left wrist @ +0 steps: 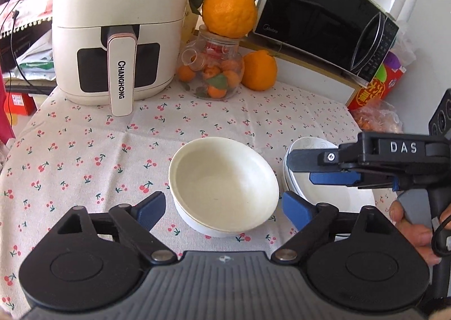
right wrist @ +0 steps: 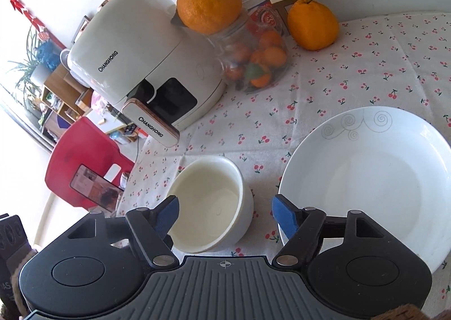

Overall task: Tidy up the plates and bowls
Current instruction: 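Close both grippers on the rim of the nested bowl stack, then carry the bowl stack onto the blue-patterned plate stack and open the grippers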

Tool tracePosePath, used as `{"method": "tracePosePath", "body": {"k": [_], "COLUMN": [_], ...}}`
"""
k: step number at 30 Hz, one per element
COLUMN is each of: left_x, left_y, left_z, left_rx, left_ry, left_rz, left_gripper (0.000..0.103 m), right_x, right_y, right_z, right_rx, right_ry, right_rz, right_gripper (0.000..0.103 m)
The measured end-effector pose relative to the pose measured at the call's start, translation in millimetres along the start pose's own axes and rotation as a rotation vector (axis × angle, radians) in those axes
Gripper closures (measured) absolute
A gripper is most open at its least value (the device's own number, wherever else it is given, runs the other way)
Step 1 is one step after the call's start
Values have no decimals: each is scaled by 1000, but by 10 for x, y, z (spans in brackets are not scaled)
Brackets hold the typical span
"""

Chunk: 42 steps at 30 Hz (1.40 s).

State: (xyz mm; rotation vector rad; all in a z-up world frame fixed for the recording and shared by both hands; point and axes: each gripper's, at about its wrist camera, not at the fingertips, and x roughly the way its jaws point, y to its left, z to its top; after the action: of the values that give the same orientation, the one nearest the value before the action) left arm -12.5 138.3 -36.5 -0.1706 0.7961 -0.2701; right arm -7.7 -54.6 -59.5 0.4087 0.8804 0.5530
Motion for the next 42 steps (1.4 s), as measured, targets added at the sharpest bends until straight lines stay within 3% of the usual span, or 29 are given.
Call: {"method": "tracePosePath", "body": {"k": [4, 14, 32, 42], "left_x": [34, 218, 516, 571], "left_y": [-41, -89, -26, 49], "left_z": [-58, -140, -134, -144], "left_rx": [59, 142, 158, 151], "left_ry": [-28, 34, 138, 154], "left_rz": [36, 63, 63, 33], "left_gripper": [1, 1, 1, 5], "right_x": [-14, 130, 591, 746], "right_y": [-43, -141, 95, 68], "right_z": [78, 218, 295, 343], "right_rx": [14, 29, -162, -150], "right_ry": [-31, -70, -12, 13], "right_rz": [0, -6, 21, 40], "right_gripper": [18, 18, 18, 18]}}
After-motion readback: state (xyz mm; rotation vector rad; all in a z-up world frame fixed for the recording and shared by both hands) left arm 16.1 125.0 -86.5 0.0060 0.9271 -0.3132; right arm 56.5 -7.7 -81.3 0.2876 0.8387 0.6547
